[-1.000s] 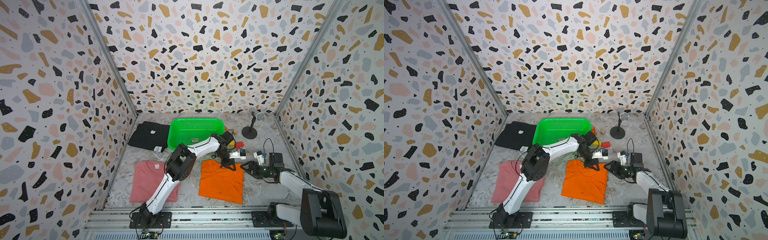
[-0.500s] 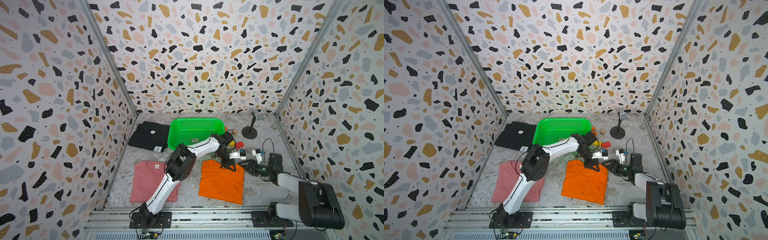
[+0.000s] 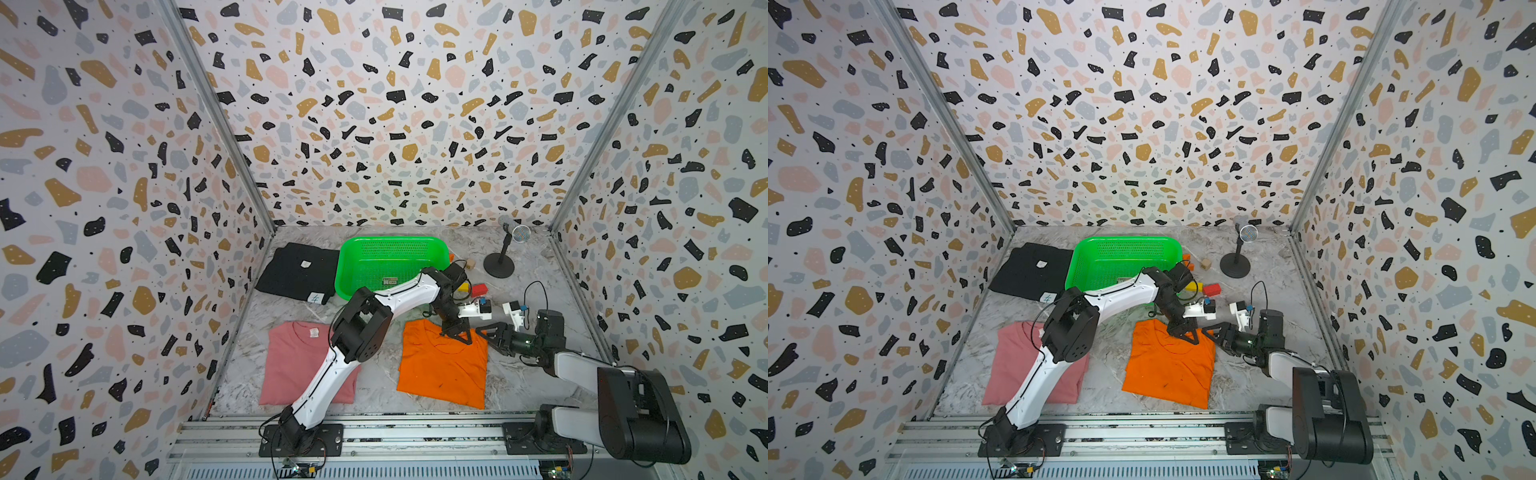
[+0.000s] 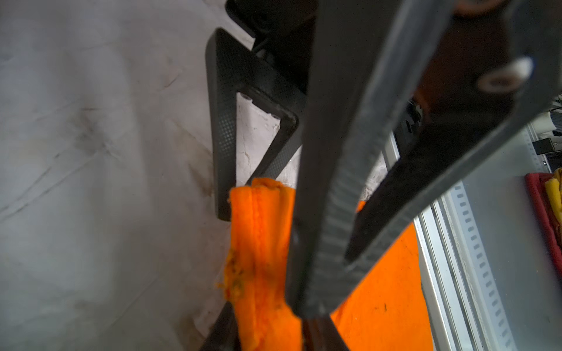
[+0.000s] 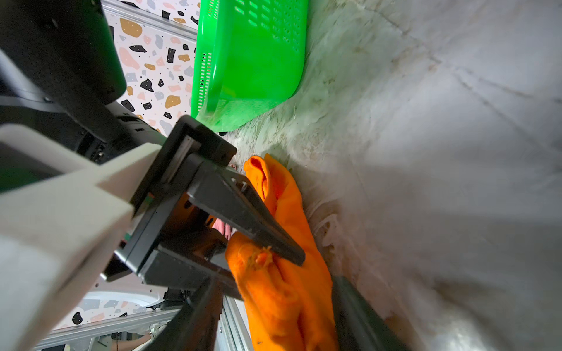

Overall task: Put the folded t-shirts into the basket
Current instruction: Pick up the T-shirt from the center of the board.

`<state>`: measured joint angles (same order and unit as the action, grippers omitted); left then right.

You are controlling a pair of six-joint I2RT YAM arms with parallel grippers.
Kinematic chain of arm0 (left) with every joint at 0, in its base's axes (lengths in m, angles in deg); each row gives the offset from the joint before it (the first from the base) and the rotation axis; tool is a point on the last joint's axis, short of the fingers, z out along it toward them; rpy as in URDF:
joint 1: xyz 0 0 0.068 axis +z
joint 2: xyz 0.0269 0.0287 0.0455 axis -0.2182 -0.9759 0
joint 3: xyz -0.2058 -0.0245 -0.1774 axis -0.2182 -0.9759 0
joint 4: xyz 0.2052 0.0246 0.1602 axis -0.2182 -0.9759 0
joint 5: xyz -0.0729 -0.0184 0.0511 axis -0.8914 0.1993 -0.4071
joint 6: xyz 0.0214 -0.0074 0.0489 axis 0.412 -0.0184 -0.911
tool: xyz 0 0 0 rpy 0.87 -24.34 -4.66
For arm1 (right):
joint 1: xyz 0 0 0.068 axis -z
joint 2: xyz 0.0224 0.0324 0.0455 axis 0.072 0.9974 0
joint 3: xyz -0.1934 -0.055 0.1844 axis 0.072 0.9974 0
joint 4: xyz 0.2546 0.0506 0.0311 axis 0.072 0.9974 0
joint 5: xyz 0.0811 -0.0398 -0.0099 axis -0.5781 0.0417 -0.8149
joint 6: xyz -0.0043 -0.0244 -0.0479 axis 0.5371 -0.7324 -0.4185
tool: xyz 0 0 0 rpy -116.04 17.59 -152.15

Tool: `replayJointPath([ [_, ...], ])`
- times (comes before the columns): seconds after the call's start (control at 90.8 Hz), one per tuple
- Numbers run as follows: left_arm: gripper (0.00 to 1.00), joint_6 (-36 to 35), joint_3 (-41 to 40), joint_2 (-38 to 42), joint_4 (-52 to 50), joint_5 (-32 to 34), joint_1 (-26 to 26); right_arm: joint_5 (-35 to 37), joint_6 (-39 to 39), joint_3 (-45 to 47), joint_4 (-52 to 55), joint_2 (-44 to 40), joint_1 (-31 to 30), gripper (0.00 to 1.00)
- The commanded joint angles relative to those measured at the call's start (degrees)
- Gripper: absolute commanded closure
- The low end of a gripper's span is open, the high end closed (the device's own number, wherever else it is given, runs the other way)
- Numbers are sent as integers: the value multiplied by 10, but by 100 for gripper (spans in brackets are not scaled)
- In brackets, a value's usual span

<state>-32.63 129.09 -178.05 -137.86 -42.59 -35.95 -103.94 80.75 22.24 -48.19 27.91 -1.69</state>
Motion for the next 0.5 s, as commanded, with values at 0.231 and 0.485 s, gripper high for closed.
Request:
replayJointPath([
  [0.231,60,-9,15,-15,-18,-21,-2,-16,16,7,-20,3,-2,50],
  [0.485,44,-19,21,-8,-38,-22,-2,-23,29,3,-43,11,-5,69],
])
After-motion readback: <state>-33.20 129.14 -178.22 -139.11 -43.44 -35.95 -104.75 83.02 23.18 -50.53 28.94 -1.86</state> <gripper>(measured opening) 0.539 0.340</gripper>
